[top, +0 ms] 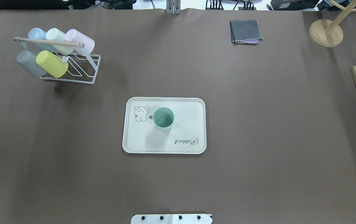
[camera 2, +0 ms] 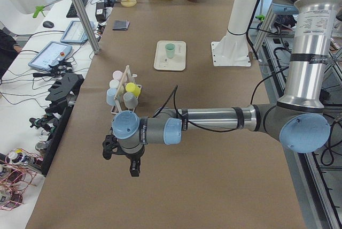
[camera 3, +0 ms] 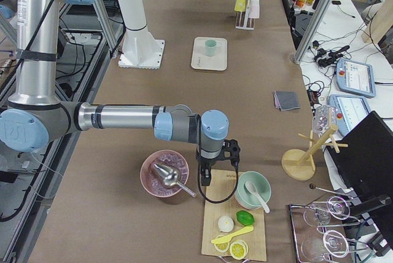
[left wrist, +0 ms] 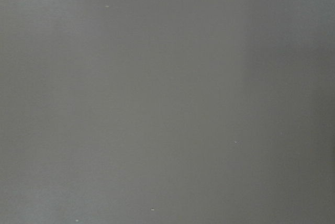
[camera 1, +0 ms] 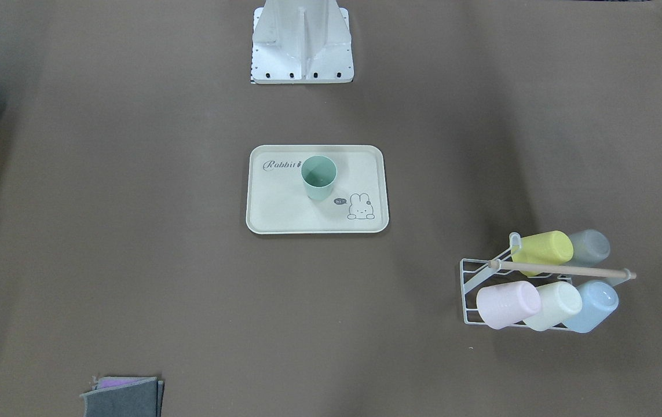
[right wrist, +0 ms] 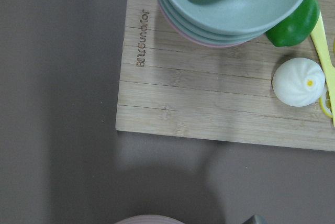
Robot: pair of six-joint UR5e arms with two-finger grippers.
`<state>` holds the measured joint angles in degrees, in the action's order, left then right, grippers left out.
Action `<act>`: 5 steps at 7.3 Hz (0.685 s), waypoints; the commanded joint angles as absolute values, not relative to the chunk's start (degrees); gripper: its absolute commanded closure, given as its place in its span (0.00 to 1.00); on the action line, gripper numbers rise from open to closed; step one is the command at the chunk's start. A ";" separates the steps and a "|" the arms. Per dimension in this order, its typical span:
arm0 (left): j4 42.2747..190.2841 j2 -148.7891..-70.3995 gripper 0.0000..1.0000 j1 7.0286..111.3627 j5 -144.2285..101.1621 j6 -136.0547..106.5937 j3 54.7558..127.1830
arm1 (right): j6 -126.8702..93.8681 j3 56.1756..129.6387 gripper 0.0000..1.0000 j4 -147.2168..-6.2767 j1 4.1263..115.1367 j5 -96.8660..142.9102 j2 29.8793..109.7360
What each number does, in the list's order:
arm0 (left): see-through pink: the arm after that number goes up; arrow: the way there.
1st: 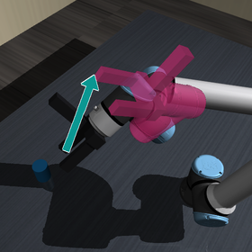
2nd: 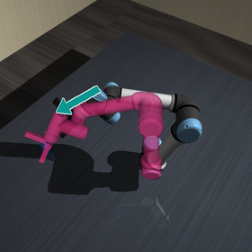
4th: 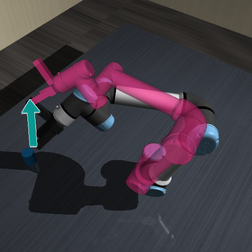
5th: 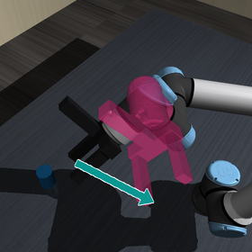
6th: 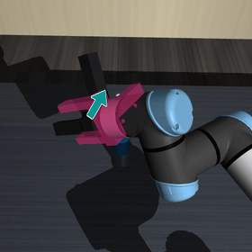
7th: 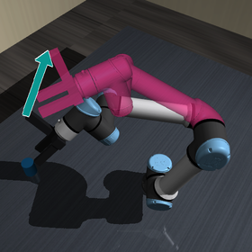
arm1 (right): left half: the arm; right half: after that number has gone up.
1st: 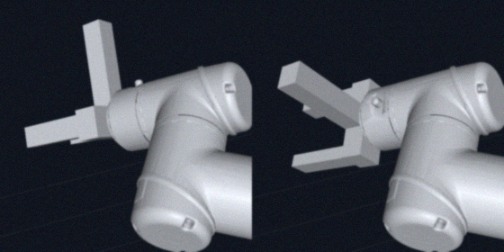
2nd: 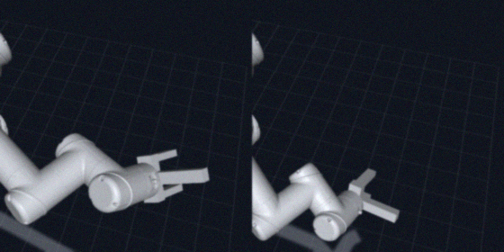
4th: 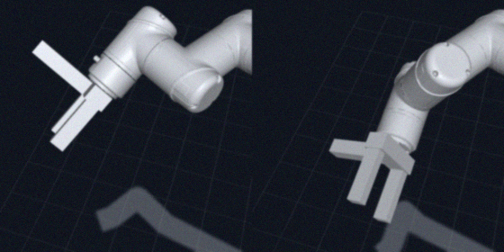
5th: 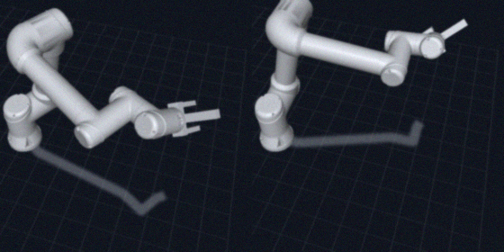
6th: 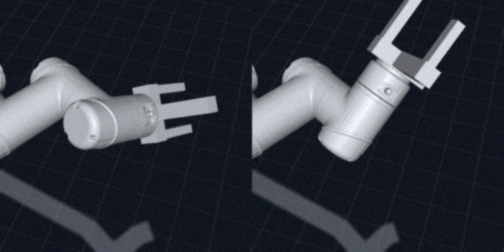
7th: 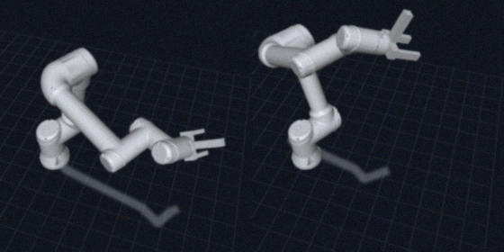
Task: Pick up and place green cup on tray
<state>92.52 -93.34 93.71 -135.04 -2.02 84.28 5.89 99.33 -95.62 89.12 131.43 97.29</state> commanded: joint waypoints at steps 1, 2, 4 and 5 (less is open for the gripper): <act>92.37 -89.05 0.02 94.39 -137.71 -2.37 89.62 | 6.06 99.40 0.00 -95.62 89.12 131.40 97.29; 92.46 -88.77 0.01 94.22 -138.07 -7.16 91.13 | 6.06 99.40 0.00 -95.62 89.12 131.40 97.29; 92.64 -88.77 0.01 94.22 -138.16 -9.14 91.23 | 5.98 99.40 0.00 -95.62 89.12 131.48 97.29; 92.72 -88.68 0.01 94.13 -138.08 -9.14 91.23 | 5.98 99.40 0.00 -95.62 89.12 131.48 97.29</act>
<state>92.63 -88.81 94.19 -138.08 -8.71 91.11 6.01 99.40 -95.63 89.12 131.45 97.29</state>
